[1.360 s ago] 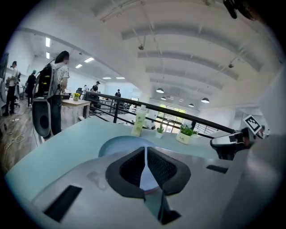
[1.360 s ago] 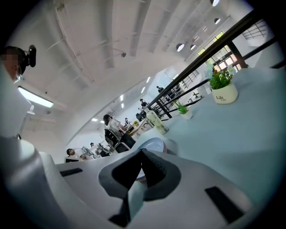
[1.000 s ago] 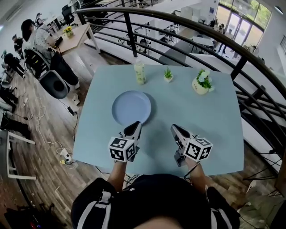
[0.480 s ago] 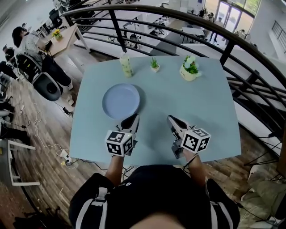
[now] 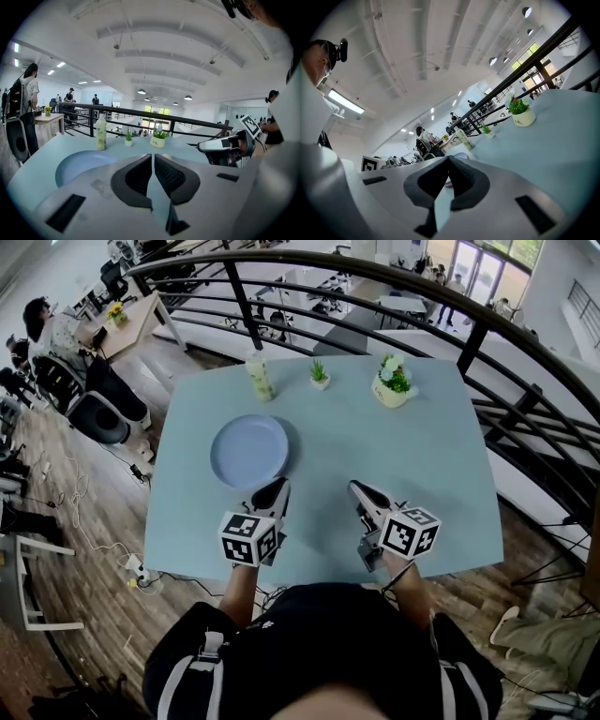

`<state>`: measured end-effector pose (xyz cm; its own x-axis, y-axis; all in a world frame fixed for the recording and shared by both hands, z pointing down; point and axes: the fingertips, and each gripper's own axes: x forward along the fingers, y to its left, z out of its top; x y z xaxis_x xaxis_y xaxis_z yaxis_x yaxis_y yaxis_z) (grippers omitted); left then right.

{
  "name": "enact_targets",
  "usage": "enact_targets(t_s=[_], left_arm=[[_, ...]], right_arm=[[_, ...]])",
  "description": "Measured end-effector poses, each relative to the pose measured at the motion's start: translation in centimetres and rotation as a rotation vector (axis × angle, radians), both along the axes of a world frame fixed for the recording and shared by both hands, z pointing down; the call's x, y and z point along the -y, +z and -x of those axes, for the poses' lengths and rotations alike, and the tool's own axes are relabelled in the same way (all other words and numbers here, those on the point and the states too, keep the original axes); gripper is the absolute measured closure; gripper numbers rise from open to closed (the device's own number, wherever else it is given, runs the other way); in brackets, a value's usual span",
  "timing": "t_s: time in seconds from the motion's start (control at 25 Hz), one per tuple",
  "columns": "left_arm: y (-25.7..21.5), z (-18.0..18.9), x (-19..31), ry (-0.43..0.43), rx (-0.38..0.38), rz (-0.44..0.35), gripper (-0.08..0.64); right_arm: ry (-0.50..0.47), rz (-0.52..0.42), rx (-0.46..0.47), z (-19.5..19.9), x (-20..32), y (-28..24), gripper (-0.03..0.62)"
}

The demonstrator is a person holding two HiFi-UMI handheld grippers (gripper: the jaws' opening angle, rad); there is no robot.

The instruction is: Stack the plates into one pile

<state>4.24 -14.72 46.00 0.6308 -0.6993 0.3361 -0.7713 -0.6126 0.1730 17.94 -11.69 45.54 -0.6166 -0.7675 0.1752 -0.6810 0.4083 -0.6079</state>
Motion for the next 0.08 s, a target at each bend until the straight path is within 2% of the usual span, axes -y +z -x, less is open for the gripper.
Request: enact_targets(t_s=[0.08], left_arm=[[0.03,-0.08,0.06,0.001,0.002,0.000,0.532]], right_arm=[[0.001,0.000,0.002,-0.09,-0.05,0.06,0.591]])
